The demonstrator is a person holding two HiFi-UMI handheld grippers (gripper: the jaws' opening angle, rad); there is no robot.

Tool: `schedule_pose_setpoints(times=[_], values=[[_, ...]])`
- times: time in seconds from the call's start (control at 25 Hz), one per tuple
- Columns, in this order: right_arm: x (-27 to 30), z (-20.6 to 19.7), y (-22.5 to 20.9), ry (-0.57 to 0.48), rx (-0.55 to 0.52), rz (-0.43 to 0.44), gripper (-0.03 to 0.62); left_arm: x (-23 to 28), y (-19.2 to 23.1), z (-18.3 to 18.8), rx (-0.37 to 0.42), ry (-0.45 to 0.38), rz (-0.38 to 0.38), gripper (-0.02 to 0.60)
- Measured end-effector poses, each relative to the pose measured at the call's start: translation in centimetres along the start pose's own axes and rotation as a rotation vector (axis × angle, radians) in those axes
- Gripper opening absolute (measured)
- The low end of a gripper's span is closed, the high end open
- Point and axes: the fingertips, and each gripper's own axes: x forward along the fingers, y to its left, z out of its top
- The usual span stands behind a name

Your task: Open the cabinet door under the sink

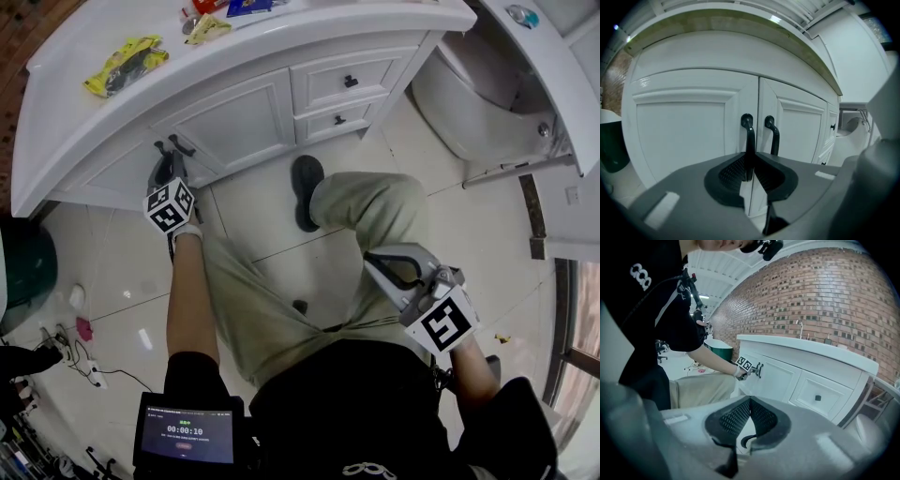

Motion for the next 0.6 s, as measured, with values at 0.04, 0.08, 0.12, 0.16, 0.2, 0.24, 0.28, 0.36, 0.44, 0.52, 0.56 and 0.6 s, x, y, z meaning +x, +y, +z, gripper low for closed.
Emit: schedule_pose_setpoints(times=[0.04, 0.08, 0.12, 0.16, 0.2, 0.24, 0.28, 0.36, 0.44, 0.52, 0.56, 0.6], values=[[0.0, 0.0, 0.1, -0.001, 0.0, 0.002, -0.009, -0.1, 0.0, -0.1, 0.001, 0.003, -0.006, 0.074], [0.1, 0.0, 0.1, -0.002, -0.002, 0.004, -0.009, -0.1, 0.0, -0.1, 0.001, 0.005, -0.012, 0.074], [0.1, 0.1, 0.1, -0.004, -0.004, 0.004, -0.009, -0.2, 0.0, -0.2, -0.004, 0.006, -0.019, 0.074], [0.0, 0.2, 0.1, -0.007, -0.006, 0.005, -0.009, -0.3, 0.0, -0.2, -0.01, 0.007, -0.026, 0.074], [0.0, 0.3, 0.1, -0.012, -0.006, 0.006, -0.009, -0.4, 0.0, -0.2, -0.015, 0.008, -0.033, 0.074], [0.0, 0.3, 0.1, -0.016, -0.006, 0.007, -0.009, -0.5, 0.0, -0.3, -0.017, 0.01, -0.039, 0.074], [-0.1, 0.4, 0.1, -0.021, -0.005, 0.009, -0.009, -0.5, -0.1, -0.3, -0.017, 0.012, -0.044, 0.074], [-0.2, 0.5, 0.2, -0.028, -0.003, 0.01, -0.009, -0.8, -0.1, -0.4, -0.015, 0.017, -0.054, 0.072], [-0.2, 0.5, 0.2, -0.03, -0.002, 0.007, -0.009, -1.0, -0.2, -0.6, -0.019, 0.023, -0.068, 0.072], [-0.2, 0.6, 0.2, -0.034, -0.002, 0.007, -0.009, -1.1, -0.2, -0.6, -0.018, 0.028, -0.081, 0.072], [-0.1, 0.7, 0.2, -0.037, -0.004, 0.008, -0.009, -1.2, -0.2, -0.7, -0.012, 0.031, -0.085, 0.072], [-0.1, 0.7, 0.2, -0.041, -0.005, 0.009, -0.009, -1.3, -0.2, -0.7, -0.005, 0.033, -0.087, 0.072]])
